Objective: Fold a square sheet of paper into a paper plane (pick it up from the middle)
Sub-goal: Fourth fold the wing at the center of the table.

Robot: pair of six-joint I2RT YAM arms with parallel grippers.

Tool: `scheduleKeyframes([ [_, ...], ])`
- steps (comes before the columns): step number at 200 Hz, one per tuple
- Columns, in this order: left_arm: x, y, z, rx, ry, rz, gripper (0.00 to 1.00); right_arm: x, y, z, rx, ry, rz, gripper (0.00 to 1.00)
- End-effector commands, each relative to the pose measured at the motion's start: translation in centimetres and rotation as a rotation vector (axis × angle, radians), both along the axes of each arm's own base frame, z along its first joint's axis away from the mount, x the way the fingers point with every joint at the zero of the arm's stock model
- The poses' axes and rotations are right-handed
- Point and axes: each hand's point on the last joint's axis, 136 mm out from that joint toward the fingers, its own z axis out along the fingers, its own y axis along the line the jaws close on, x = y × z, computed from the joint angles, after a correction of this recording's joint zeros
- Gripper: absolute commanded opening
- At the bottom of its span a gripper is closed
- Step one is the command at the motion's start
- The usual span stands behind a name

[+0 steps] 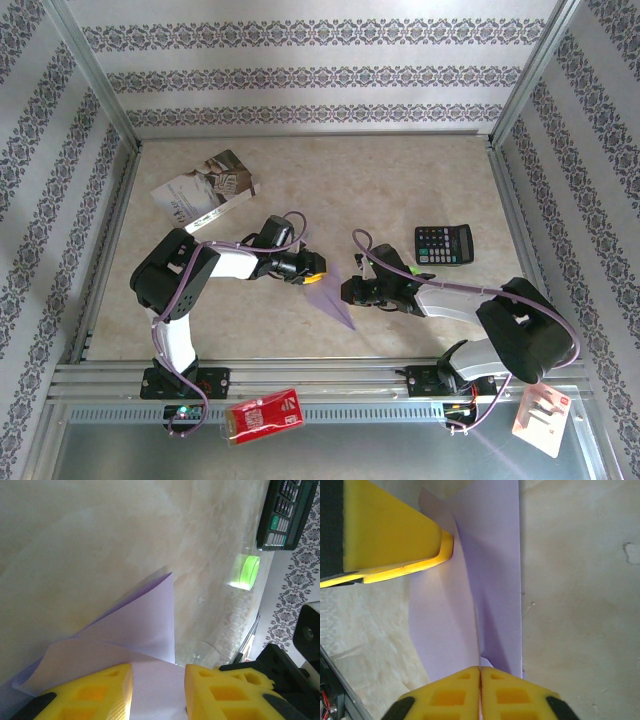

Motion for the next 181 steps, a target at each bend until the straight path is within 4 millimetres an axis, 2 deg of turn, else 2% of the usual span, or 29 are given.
scheduleKeyframes([
  [1,-0.4,1.2,-2.4,0.046,0.032,0.008,0.32,-0.3,0.1,1.0,0.007,-0.024,0.014,0.16],
  [29,-0.5,1.2,-2.5,0.046,0.037,0.004,0.32,-1.4,-0.4,1.3,0.017,-0.024,0.030,0.23],
  [70,-0.6,1.2,-2.6,0.047,0.040,0.003,0.32,-3.5,-1.0,0.7,0.014,-0.010,0.058,0.25],
  [123,-0.8,1.3,-3.0,0.051,0.048,0.002,0.32,-4.6,-1.0,1.9,0.017,-0.047,0.083,0.22],
  [158,-0.8,1.3,-3.0,0.052,0.048,0.002,0.32,-5.6,-0.5,2.5,0.024,-0.066,0.120,0.16],
  [181,-0.8,1.3,-3.0,0.053,0.049,0.003,0.32,-6.3,-0.1,2.1,0.012,-0.056,0.150,0.12],
])
